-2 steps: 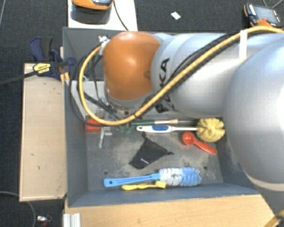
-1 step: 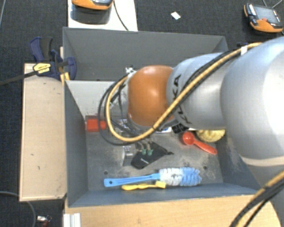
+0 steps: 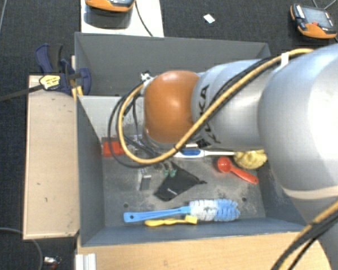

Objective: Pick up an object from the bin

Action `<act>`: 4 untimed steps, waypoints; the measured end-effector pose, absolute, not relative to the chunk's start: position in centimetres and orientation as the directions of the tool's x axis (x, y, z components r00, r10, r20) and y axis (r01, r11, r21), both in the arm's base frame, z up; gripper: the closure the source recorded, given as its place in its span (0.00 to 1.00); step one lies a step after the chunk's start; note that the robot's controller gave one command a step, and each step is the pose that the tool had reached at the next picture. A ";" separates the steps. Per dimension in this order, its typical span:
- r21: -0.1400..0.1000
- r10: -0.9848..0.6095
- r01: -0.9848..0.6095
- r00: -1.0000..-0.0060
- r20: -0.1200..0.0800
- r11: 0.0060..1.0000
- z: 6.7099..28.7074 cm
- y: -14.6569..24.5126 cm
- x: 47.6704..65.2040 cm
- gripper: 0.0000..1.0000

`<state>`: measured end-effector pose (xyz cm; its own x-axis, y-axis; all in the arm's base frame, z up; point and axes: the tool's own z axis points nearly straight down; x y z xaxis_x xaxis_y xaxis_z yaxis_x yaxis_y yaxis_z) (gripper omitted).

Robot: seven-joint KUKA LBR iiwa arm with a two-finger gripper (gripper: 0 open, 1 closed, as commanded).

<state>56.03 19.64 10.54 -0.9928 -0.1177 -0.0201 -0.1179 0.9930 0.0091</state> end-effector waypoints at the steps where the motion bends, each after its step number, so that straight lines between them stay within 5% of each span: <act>1: 0.001 -0.029 -0.029 -1.000 -0.001 1.000 8.4 17.6 53.3 0.00; 2: 0.009 -0.061 -0.062 -0.998 -0.019 0.998 7.9 9.2 52.1 1.00; 4: 0.010 -0.052 -0.052 -0.998 -0.018 0.999 7.9 9.2 52.1 1.00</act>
Offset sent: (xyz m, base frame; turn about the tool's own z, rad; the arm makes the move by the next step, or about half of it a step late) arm -0.0399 -0.1042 -0.0273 0.0521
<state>52.11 9.21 7.86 -0.9985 -0.0521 -0.0180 -0.0523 0.9986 0.0096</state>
